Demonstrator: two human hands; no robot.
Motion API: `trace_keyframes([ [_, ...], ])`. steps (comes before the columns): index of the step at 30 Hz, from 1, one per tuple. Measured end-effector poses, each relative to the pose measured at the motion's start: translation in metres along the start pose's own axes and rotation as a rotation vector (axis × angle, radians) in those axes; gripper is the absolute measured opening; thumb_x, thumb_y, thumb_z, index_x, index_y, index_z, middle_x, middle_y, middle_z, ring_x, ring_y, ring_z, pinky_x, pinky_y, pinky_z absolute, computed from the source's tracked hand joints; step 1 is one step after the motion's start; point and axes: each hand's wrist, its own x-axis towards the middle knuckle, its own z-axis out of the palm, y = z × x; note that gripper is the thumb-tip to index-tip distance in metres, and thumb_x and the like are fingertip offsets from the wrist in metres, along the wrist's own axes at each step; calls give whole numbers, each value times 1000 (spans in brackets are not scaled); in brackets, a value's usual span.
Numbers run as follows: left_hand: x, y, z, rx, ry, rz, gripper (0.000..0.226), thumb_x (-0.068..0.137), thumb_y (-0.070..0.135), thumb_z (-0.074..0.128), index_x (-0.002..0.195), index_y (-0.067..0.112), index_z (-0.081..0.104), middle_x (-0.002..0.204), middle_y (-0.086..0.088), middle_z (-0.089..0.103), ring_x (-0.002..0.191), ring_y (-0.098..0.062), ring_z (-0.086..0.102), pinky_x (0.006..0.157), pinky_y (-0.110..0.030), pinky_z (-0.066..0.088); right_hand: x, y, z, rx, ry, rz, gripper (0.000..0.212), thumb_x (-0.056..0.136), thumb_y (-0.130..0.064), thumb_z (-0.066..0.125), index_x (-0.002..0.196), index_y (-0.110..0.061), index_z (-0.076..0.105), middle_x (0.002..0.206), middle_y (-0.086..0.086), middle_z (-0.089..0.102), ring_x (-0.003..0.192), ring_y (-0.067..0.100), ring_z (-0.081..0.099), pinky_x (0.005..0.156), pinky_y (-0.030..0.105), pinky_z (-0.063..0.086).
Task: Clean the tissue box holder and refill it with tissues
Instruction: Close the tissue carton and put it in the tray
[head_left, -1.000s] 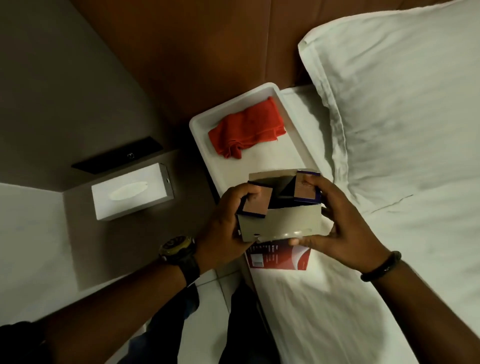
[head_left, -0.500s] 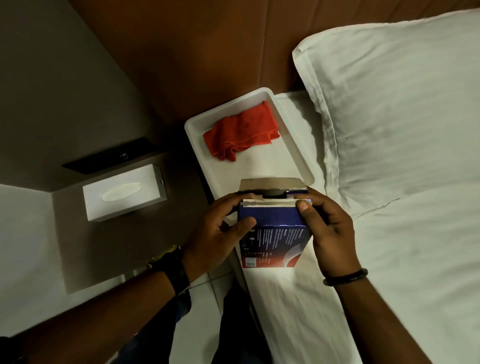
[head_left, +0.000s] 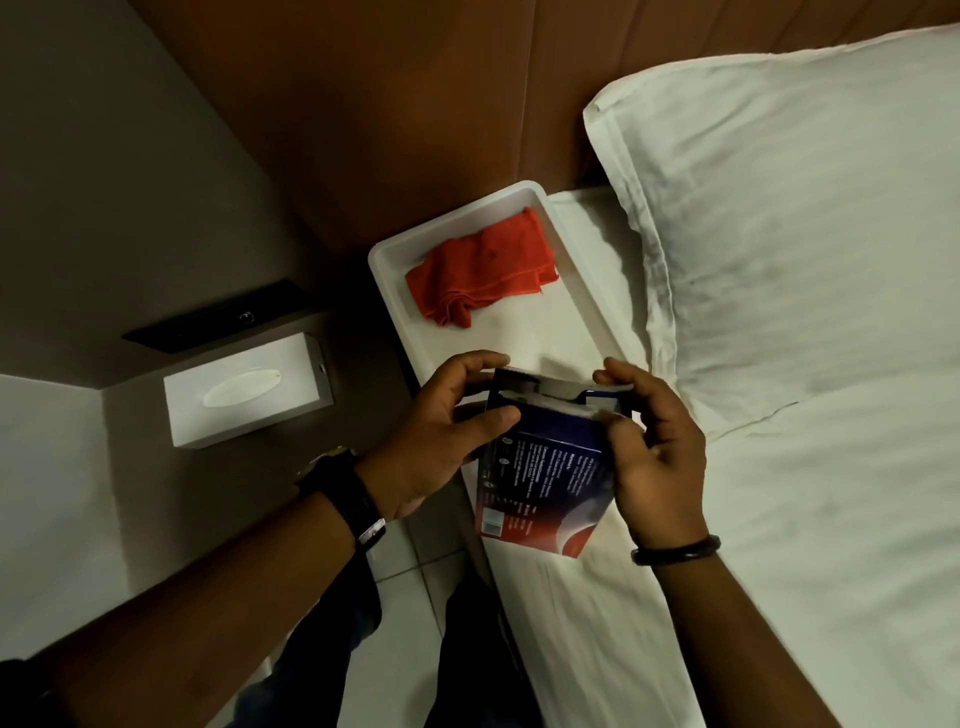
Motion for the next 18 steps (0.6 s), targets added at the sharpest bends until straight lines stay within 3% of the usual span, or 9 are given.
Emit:
trace_keyframes([
  [2,4,-2,0,44,30,47,32,75,31,68,104,38,58,116,17,61,106,-17,65,72,-31,58,-4,4,3,-142,7,-150,32,78,-13,48,103,-13,67,111,7,65,108,16,60,90,25,49],
  [4,8,-5,0,71,57,66,27,76,32,67,102,33,58,115,14,61,104,-20,65,70,-31,58,-7,12,2,-212,15,-173,31,81,-19,48,99,-4,69,113,15,64,112,21,58,94,20,45],
  [8,14,-11,-1,117,84,72,24,76,36,66,100,35,61,111,13,64,100,-17,66,70,-38,60,-9,23,-7,-294,-26,-191,36,87,-31,55,107,-4,68,120,15,61,116,22,57,94,26,48],
  [13,21,-16,0,172,127,69,25,78,38,63,103,34,60,110,6,64,104,-17,64,79,-42,58,-13,32,-21,-486,-158,-325,40,86,-33,59,111,-3,67,122,16,60,115,20,56,96,17,44],
  [16,14,-25,1,176,163,-2,34,78,46,64,110,36,55,114,3,64,107,-16,63,84,-37,55,-8,35,-25,-501,-62,-298,37,88,-33,57,108,-3,69,115,14,64,109,18,59,93,15,43],
  [18,0,-33,0,210,250,-70,47,75,60,64,113,36,53,114,5,64,102,-13,64,78,-30,54,-4,33,-28,-414,53,-233,38,93,-38,53,106,-6,70,108,9,68,103,14,62,87,17,46],
])
